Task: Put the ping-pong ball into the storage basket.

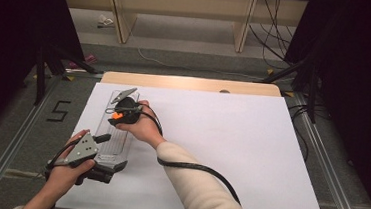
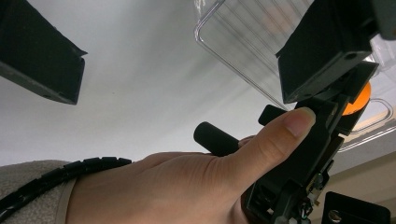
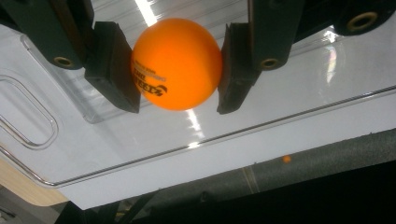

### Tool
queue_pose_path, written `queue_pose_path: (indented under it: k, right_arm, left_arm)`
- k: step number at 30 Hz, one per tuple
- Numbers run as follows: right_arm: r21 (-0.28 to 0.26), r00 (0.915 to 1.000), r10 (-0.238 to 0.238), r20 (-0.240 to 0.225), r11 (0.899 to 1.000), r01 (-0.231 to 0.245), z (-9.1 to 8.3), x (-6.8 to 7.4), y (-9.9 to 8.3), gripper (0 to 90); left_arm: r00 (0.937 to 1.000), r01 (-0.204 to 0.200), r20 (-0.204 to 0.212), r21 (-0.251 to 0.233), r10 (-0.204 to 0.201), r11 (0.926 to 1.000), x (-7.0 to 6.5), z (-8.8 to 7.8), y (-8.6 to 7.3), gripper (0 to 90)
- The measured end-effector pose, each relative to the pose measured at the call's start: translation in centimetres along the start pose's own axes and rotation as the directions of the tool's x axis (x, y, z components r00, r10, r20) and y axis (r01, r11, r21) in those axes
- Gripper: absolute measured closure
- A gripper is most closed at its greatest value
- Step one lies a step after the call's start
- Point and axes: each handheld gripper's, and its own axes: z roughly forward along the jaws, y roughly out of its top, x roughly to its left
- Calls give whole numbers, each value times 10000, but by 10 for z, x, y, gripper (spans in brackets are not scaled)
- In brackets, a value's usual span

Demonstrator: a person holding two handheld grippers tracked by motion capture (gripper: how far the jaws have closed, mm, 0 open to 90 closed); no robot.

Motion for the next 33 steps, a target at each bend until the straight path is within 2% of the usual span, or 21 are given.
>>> queue_pose_path:
  k: [6, 10, 21, 26, 33]
  right_arm:
    - [-37, 10000, 22, -24, 10000, -22, 0, 0, 0, 506]
    - [-173, 9999, 92, 50, 9998, -91, -1, 0, 0, 432]
    - [-529, 9999, 100, 7, 9986, -99, -8, -1, 0, 325]
    - [-720, 9998, 203, 65, 9972, -197, -12, -2, 0, 215]
    - [-908, 9998, 191, 84, 9957, -183, -18, -2, 1, 169]
  left_arm:
    - [10000, -1, -6, -3, 1, 10000, 0, 0, 0, 0]
    - [10000, 0, 9, -5, 0, 10000, 0, 0, 0, 0]
    - [10000, -2, -1, -9, 2, 10000, 0, 0, 0, 0]
    - [10000, -5, -6, -16, 5, 10000, 0, 0, 0, 0]
    - [10000, -5, -22, -10, 5, 10000, 0, 0, 0, 0]
